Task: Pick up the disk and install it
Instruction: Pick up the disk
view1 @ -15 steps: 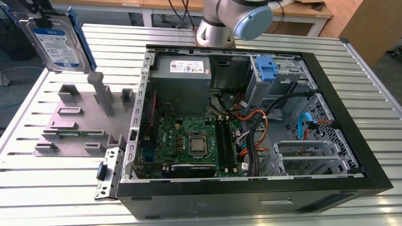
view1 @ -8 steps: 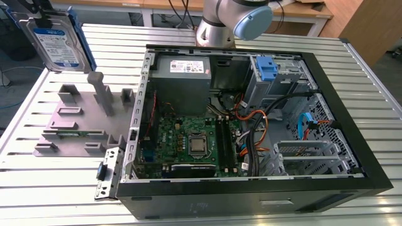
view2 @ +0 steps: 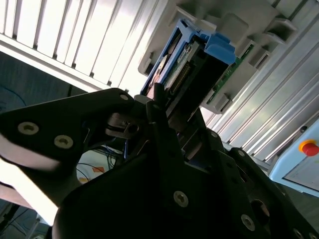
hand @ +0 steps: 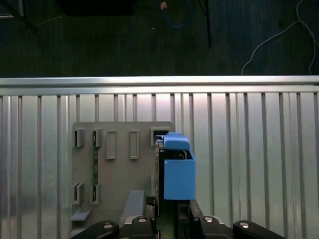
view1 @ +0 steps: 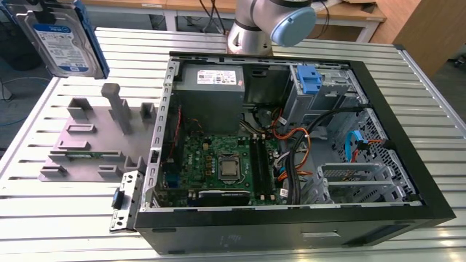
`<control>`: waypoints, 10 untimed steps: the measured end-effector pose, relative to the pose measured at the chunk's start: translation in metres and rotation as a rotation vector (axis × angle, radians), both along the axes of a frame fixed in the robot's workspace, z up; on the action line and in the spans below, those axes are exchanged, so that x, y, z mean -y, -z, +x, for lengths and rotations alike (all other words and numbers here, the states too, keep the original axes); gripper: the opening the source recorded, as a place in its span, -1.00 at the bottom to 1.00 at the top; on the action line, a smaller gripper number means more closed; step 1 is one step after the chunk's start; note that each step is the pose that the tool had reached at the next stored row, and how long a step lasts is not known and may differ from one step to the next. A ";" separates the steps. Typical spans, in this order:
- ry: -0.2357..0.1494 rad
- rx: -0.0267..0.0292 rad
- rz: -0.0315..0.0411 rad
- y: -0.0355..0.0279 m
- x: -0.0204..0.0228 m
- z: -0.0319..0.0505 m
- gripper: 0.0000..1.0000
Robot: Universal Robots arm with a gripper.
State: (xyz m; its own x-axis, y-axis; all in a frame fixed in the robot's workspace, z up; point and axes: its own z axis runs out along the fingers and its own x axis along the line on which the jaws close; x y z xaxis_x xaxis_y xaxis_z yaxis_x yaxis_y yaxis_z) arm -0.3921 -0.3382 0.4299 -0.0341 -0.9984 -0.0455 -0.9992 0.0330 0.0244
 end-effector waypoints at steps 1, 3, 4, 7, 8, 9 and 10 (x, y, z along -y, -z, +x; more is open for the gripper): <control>0.000 0.0001 0.0000 -0.0034 0.0000 0.0000 -0.30; 0.000 0.0001 0.0000 -0.0106 0.0000 0.0000 -0.30; 0.000 0.0001 0.0000 -0.0144 0.0000 0.0000 -0.30; 0.000 0.0001 0.0000 -0.0260 0.0000 0.0000 -0.30; 0.000 0.0001 0.0000 -0.0300 0.0000 0.0000 -0.30; 0.000 0.0001 0.0000 -0.0338 0.0000 0.0000 -0.30; 0.000 0.0001 0.0000 -0.0375 0.0000 0.0000 -0.30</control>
